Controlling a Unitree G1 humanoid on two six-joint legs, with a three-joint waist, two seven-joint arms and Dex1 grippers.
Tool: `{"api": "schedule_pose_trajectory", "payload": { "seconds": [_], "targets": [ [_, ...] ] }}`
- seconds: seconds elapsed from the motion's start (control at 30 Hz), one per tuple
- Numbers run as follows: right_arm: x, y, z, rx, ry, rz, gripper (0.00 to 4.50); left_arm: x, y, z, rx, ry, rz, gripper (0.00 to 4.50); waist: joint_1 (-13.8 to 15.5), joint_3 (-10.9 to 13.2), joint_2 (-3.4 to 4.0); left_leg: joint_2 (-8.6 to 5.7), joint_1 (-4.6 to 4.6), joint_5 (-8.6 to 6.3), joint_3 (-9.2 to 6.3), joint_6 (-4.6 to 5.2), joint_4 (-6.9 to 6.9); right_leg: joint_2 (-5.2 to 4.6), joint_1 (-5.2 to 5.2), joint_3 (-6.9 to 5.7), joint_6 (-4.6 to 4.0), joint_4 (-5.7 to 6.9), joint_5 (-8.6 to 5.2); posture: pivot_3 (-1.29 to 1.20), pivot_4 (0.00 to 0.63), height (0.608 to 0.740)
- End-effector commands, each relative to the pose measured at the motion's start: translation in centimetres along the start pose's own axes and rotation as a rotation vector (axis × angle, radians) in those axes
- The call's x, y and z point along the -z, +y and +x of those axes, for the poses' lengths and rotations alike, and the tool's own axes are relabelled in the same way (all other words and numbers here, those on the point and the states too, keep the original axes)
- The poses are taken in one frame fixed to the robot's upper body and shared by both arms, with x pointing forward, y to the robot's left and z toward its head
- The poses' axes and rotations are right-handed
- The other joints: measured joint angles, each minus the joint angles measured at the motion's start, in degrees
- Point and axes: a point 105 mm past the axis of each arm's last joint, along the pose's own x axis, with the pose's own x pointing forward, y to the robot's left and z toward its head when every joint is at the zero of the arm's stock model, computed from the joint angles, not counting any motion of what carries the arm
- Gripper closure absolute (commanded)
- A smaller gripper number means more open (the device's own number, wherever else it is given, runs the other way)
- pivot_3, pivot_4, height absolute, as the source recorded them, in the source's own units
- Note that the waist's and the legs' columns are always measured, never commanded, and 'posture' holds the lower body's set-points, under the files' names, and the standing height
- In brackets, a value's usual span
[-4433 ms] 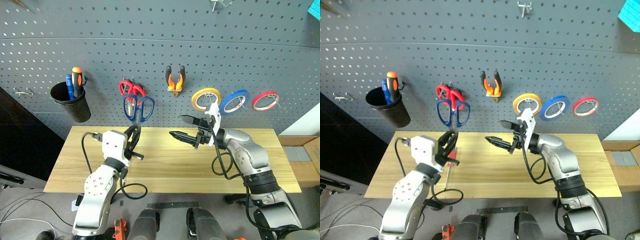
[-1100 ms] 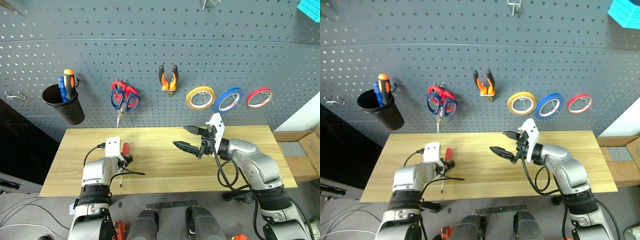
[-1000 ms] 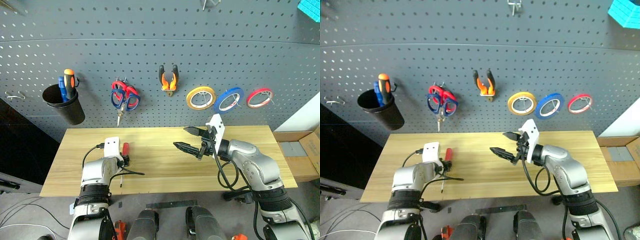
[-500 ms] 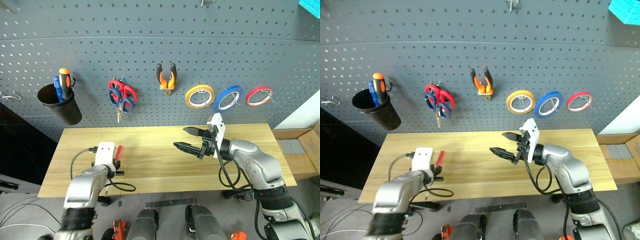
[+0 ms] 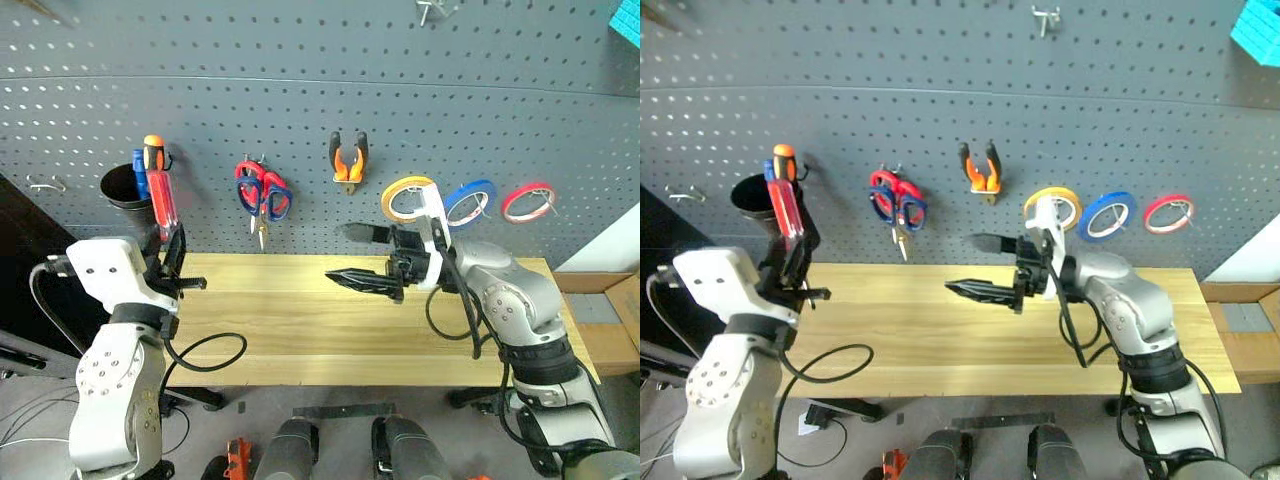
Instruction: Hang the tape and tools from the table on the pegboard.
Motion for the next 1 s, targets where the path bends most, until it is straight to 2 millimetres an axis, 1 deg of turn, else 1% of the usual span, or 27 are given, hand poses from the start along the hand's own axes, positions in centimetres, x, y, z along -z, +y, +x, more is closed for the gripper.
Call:
{"api": "schedule_pose_trajectory", "payload": {
  "seconds": [0.03, 0.17, 0.23, 0.3, 0.33, 0.43, 0.6, 0.7, 0.87, 1.0],
  "targets": [
    [-2.1, -0.2, 0.4, -0.005, -0.052, -0.080, 0.00, -3.9, 2.2, 1.1, -0.051, -0.145, 0.033, 3.69, 0.34, -0.38, -0.38, 0.00, 0.02, 0.01, 0.01, -0.01, 0.01, 0.02, 0.01, 0.00, 0.00, 0.00, 0.00, 0.12, 0.089, 0.740],
    [-2.7, 0.0, 0.8, -0.022, -0.070, -0.102, 0.00, -6.7, 3.3, 3.1, -0.042, -0.202, 0.118, 3.69, 0.79, -0.74, -0.54, 0.00, 0.03, 0.16, 0.03, -0.30, 0.00, 0.06, 0.00, 0.01, 0.00, 0.01, 0.01, 0.12, 0.086, 0.740],
    [-2.8, 0.0, 1.0, -0.023, -0.073, -0.110, 0.00, -8.3, 3.4, 4.1, -0.029, -0.252, 0.133, 3.69, 0.88, -0.92, -0.56, 0.01, 0.03, 0.20, 0.02, -0.38, -0.01, 0.08, -0.01, 0.01, 0.00, 0.02, 0.01, 0.12, 0.081, 0.740],
    [-3.1, -0.1, 1.2, -0.015, -0.084, -0.126, 0.00, -10.1, 3.3, 5.6, -0.008, -0.303, 0.144, 3.69, 0.99, -1.01, -0.66, 0.01, 0.03, 0.22, 0.03, -0.40, -0.01, 0.09, -0.01, 0.00, 0.00, 0.04, 0.01, 0.12, 0.079, 0.740],
    [-3.5, -0.6, 1.6, 0.019, -0.101, -0.141, 0.00, -10.2, 3.4, 6.5, 0.000, -0.310, 0.154, 3.69, 0.99, -1.06, -0.71, 0.01, 0.03, 0.23, 0.03, -0.42, 0.00, 0.11, -0.02, -0.05, 0.00, 0.05, 0.02, 0.12, 0.082, 0.740],
    [-4.5, -1.7, 2.2, 0.112, -0.139, -0.183, 0.00, -9.6, 3.6, 8.2, 0.017, -0.305, 0.171, 3.69, 0.87, -1.51, -0.61, 0.01, 0.07, 0.24, 0.08, -0.44, -0.02, 0.13, -0.02, -0.17, -0.01, 0.08, 0.03, 0.10, 0.090, 0.740],
    [-5.4, -1.9, 2.6, 0.174, -0.185, -0.204, 0.00, -9.3, 4.2, 9.3, 0.019, -0.320, 0.142, 3.69, 0.53, -1.68, -0.58, 0.03, 0.02, 0.25, 0.14, -0.45, -0.04, 0.13, -0.19, -0.11, -0.02, 0.10, 0.03, 0.08, 0.111, 0.740],
    [-5.4, -1.6, 2.7, 0.172, -0.185, -0.204, 0.00, -8.5, 4.1, 9.6, 0.044, -0.304, 0.143, 3.69, 0.16, -1.68, -0.58, 0.04, -0.09, 0.26, 0.19, -0.47, -0.04, 0.13, -0.41, 0.00, -0.02, 0.19, 0.03, 0.07, 0.115, 0.740],
    [-5.3, -1.7, 2.9, 0.190, -0.166, -0.227, 0.00, -5.6, 4.0, 10.1, 0.052, -0.273, 0.088, 3.69, -0.34, -1.68, -0.58, 0.03, -0.07, 0.26, 0.24, -0.46, -0.04, 0.11, -0.40, 0.08, -0.02, 0.21, 0.04, 0.06, 0.112, 0.740],
    [-5.4, -1.8, 2.9, 0.191, -0.160, -0.239, 0.00, -4.5, 4.0, 9.7, 0.049, -0.259, 0.085, 3.69, -0.74, -1.69, -0.59, 0.03, -0.06, 0.26, 0.27, -0.44, -0.03, 0.11, -0.43, 0.10, -0.05, 0.27, 0.05, 0.05, 0.107, 0.740]
  ]
}}
